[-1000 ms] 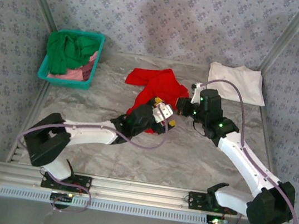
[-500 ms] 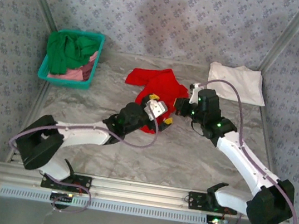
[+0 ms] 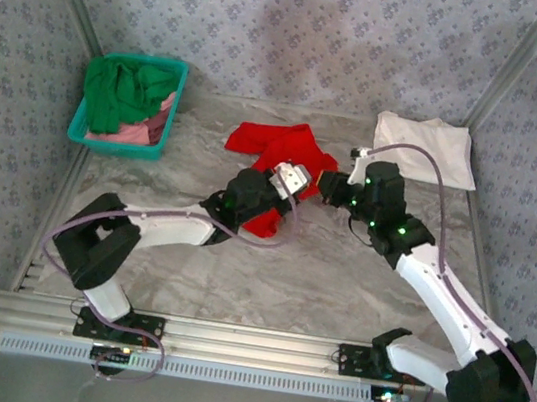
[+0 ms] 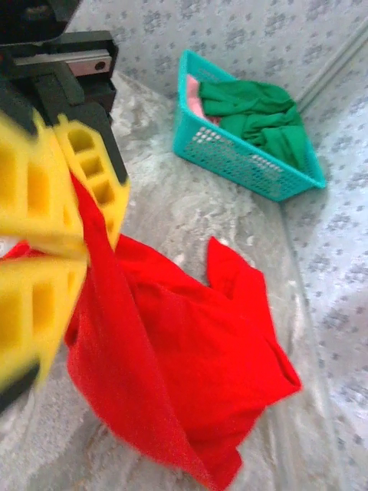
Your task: Fold and stack the t-shirts
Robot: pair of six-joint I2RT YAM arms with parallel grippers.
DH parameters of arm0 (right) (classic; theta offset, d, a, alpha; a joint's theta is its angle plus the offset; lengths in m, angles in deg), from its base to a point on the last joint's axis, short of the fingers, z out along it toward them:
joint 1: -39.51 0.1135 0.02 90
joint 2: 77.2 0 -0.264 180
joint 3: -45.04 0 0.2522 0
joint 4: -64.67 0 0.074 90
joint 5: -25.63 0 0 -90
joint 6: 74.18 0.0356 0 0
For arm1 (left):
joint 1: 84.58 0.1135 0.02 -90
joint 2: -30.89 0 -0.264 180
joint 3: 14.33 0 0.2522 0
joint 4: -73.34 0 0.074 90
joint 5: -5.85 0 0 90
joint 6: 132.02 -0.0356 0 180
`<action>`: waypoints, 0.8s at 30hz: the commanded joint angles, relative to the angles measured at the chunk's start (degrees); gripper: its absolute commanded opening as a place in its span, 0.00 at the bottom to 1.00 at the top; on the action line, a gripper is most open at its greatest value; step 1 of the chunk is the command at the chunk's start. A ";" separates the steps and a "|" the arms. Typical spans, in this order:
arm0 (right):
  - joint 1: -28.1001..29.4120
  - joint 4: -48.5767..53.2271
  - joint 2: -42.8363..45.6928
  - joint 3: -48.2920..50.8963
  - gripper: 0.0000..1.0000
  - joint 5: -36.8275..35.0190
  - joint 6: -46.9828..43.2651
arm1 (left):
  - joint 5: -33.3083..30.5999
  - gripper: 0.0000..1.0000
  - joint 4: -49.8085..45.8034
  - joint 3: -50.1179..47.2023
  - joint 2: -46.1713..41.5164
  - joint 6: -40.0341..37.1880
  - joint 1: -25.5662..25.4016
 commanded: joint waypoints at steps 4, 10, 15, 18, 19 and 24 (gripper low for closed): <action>-10.51 -1.29 0.67 2.05 0.46 5.55 4.11 | 5.56 0.00 -11.46 -5.55 -22.28 0.84 5.48; -16.87 -1.08 -7.90 1.42 0.49 12.99 8.71 | 6.93 0.00 -29.40 -9.34 -43.48 -2.89 6.60; -15.65 -4.04 -18.40 -0.02 0.52 18.42 10.44 | 2.26 0.00 -37.39 -19.08 -55.74 2.91 8.74; -12.78 -6.40 -25.40 -1.52 0.55 22.07 12.41 | -1.19 0.00 -36.26 -23.25 -59.93 6.47 8.90; -11.68 -7.65 -27.17 -1.69 0.56 23.39 13.29 | -2.23 0.00 -35.02 -24.52 -61.08 7.21 8.88; -6.04 -15.08 -34.65 0.56 0.60 23.77 16.72 | -5.38 0.00 -32.09 -26.94 -63.04 6.61 9.31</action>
